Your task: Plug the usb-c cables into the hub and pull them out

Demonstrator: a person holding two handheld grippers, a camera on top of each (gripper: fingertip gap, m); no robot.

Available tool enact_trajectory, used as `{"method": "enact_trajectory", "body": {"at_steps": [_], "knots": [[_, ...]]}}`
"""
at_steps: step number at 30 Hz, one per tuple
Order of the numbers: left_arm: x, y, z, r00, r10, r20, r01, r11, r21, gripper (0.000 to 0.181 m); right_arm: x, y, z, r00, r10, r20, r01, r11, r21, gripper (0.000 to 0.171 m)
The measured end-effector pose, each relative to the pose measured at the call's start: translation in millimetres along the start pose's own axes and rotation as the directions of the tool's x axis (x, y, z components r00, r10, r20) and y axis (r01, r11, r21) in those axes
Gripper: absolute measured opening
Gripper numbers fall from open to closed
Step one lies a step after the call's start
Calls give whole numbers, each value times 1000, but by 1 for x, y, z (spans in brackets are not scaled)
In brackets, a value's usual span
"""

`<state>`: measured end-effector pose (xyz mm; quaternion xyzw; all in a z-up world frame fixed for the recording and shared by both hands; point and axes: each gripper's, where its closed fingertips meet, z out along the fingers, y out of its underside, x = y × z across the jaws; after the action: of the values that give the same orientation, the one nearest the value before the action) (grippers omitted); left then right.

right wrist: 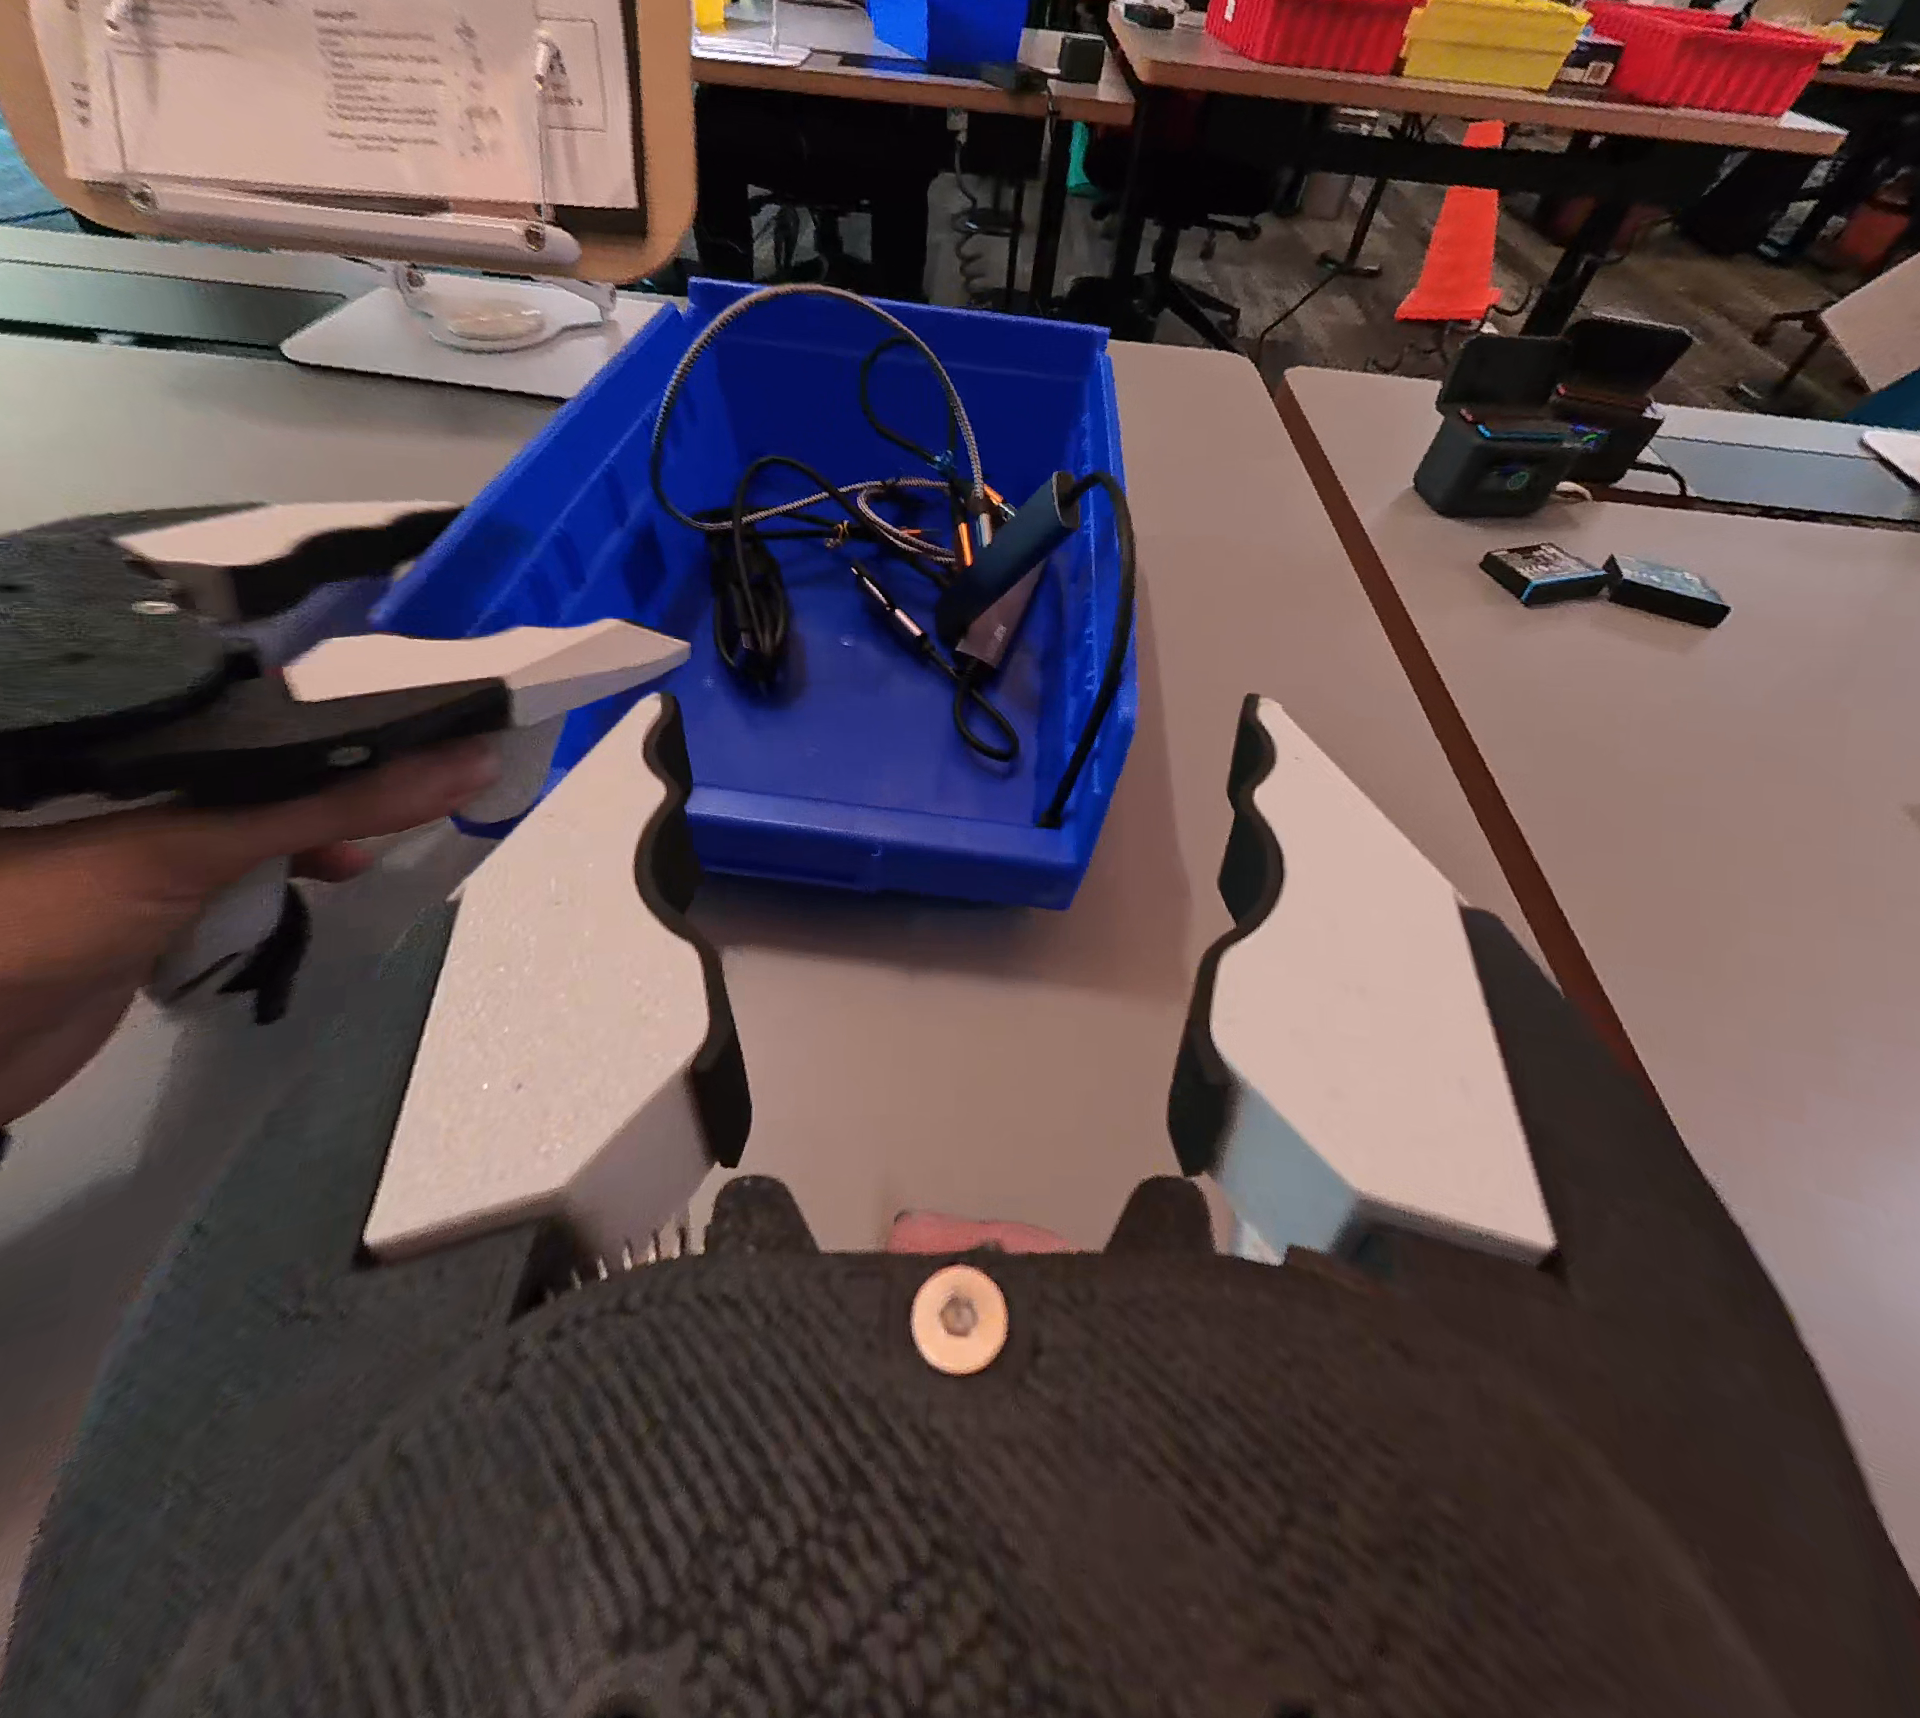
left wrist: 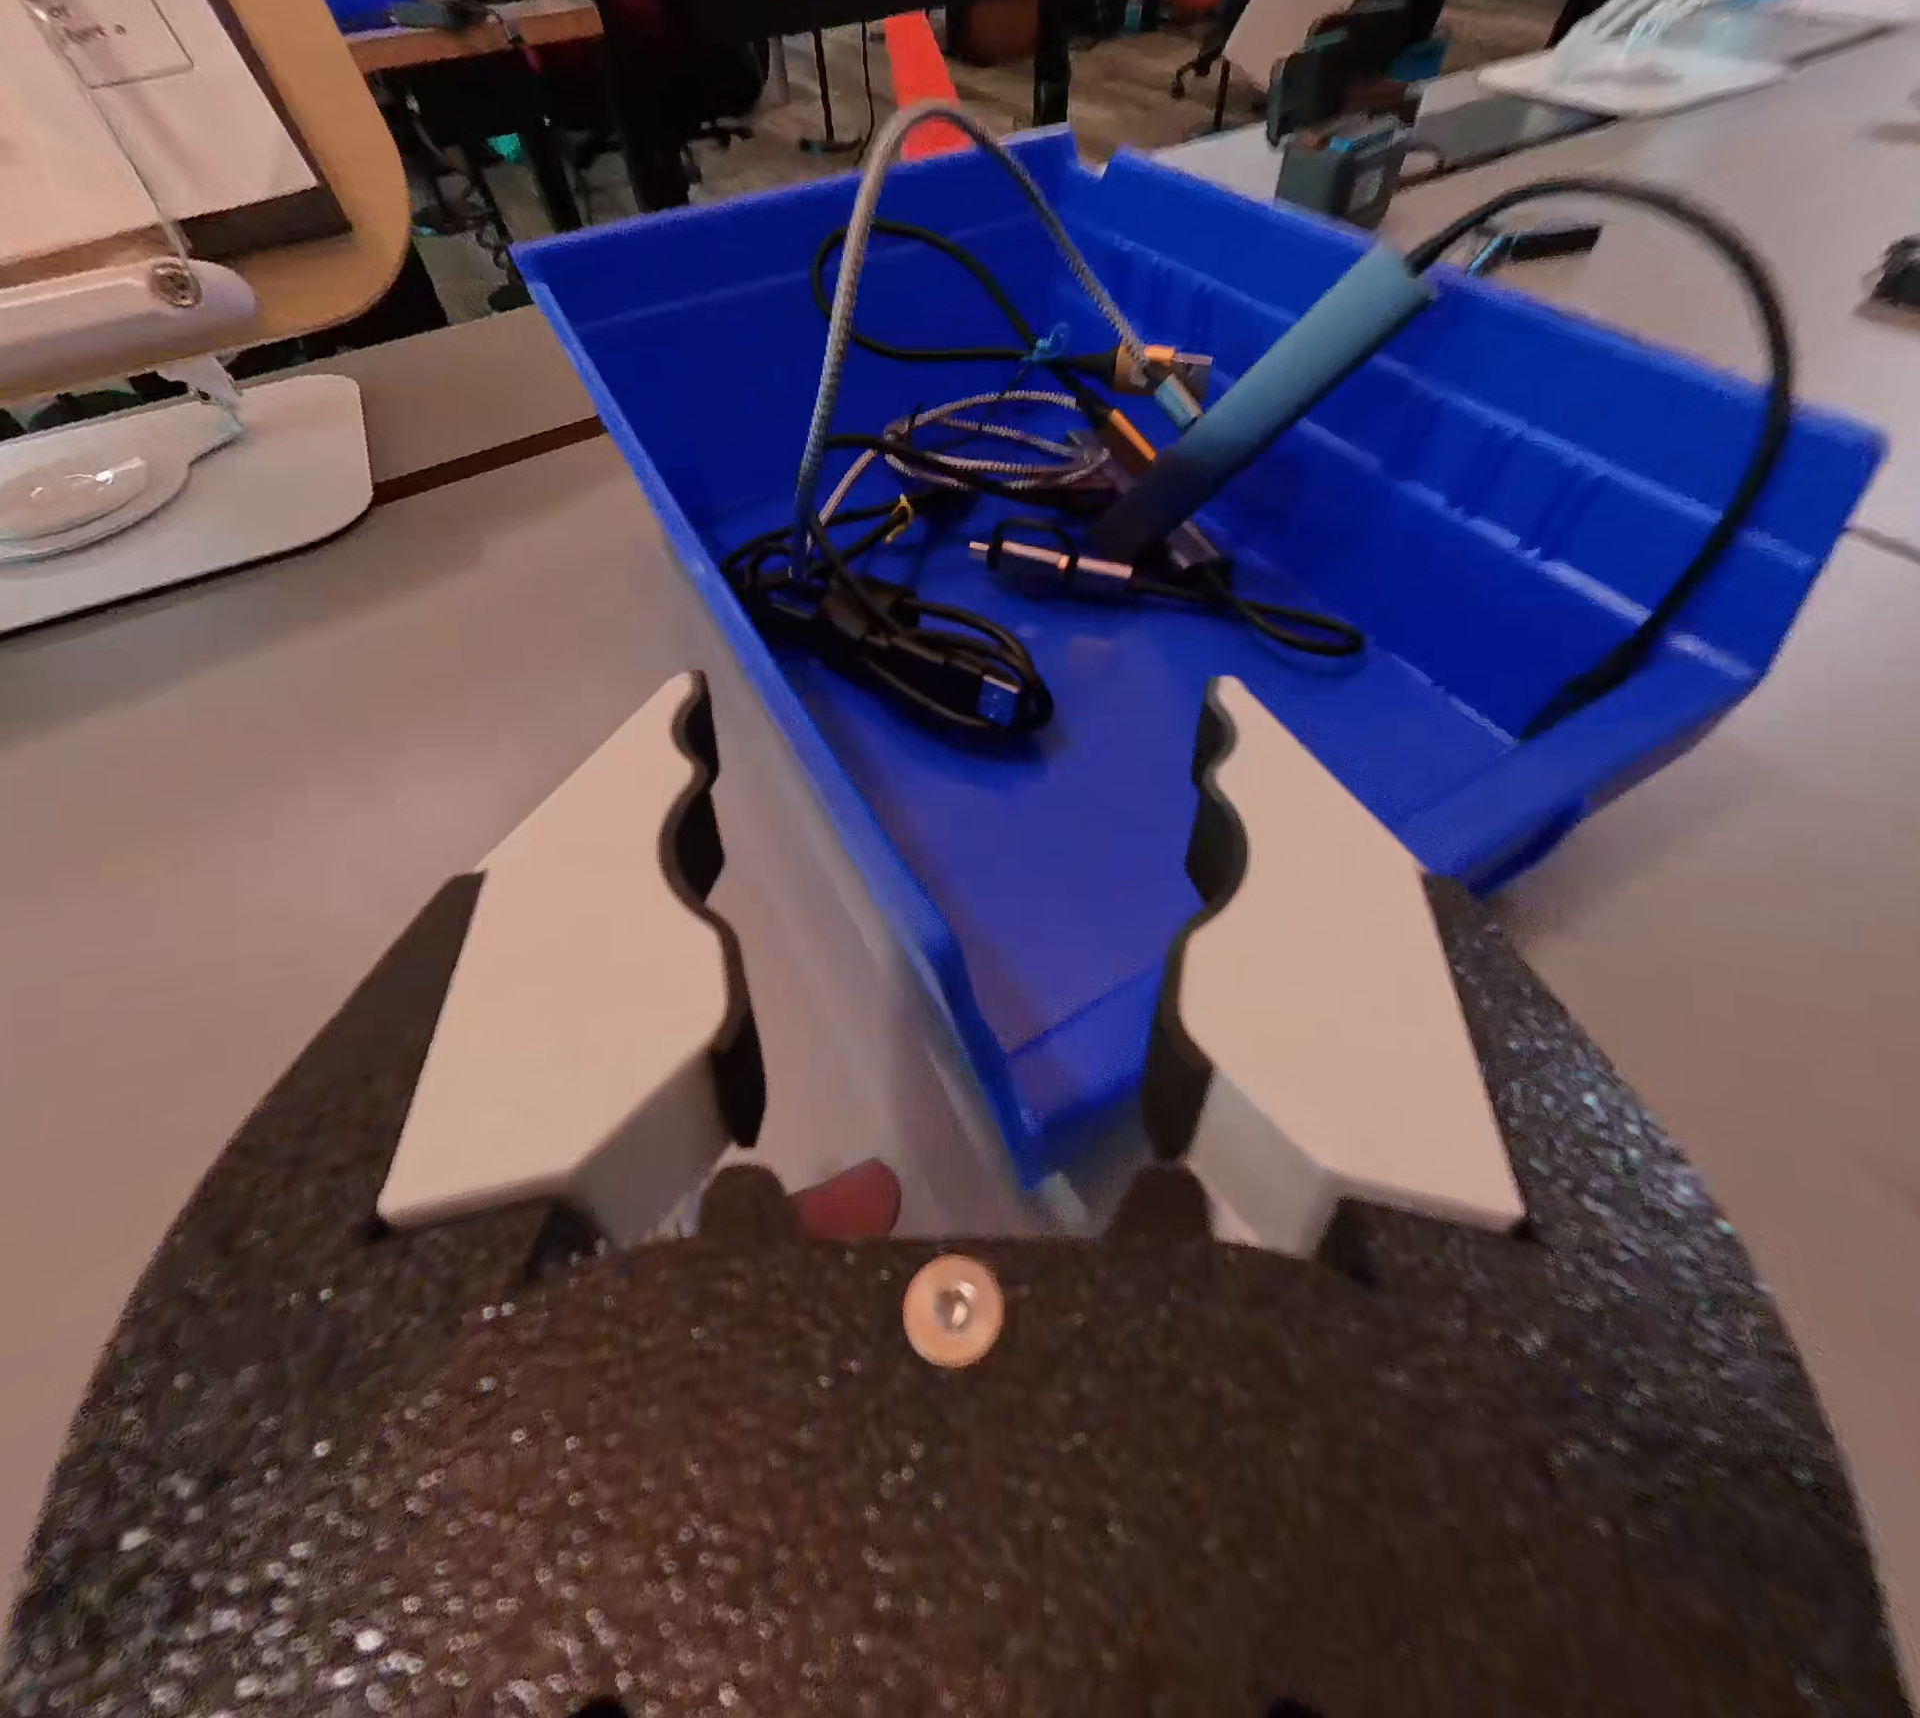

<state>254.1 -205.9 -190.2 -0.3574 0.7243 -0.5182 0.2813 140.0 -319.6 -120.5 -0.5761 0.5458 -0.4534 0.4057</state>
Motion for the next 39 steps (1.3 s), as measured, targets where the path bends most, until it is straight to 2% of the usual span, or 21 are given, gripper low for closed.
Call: {"method": "enact_trajectory", "body": {"at_steps": [1,3,4,5,6,10,14,18,21,23,26,28,31,33,36,39], "knots": [[1,6,5,1000,20,-14,-21,999,-32,82,-4,-1,1,1000,-6,15,6,1000,1,103],[5,18,10,996,20,-81,-28,995,-100,88,-14,-2,2,998,-31,54,31,1000,-3,102],[3,19,9,995,-2,-95,-8,994,-106,80,-18,-2,3,997,-45,58,46,999,-8,102],[-4,18,4,995,-24,-98,14,995,-100,63,-19,-1,4,997,-59,54,60,998,-13,102],[-16,15,-2,996,-48,-82,41,996,-79,32,-21,-2,4,996,-72,51,73,997,-18,102],[-81,21,-23,1000,3,24,-2,998,-64,3,-35,-7,5,993,-93,73,94,996,-10,101],[-121,38,-68,999,-30,-40,28,998,-59,2,-69,-20,5,984,-117,135,114,993,23,100],[-155,61,-141,997,-70,-20,69,997,-42,3,-139,-27,5,946,-196,260,195,980,30,97],[-180,77,-190,995,-87,46,88,996,-32,3,-211,-34,10,891,-182,416,187,982,29,98],[-193,84,-215,990,-100,95,102,995,-10,3,-263,-62,20,855,-141,499,137,990,45,99],[-205,89,-235,983,-101,156,99,995,20,3,-358,-119,39,763,-86,640,54,996,70,102],[-212,90,-240,979,-75,190,73,997,19,3,-427,-134,60,684,-11,729,50,998,-32,109],[-217,90,-244,978,-90,191,83,996,45,3,-513,-118,96,591,207,780,83,946,-315,107],[-224,90,-247,974,-82,213,69,995,67,1,-543,-92,123,624,307,718,115,873,-474,105],[-232,91,-251,972,-84,221,69,995,77,1,-569,-56,147,677,312,667,187,803,-565,104],[-235,91,-253,970,-135,203,115,988,104,0,-587,-33,154,693,255,674,261,783,-565,90]]}}
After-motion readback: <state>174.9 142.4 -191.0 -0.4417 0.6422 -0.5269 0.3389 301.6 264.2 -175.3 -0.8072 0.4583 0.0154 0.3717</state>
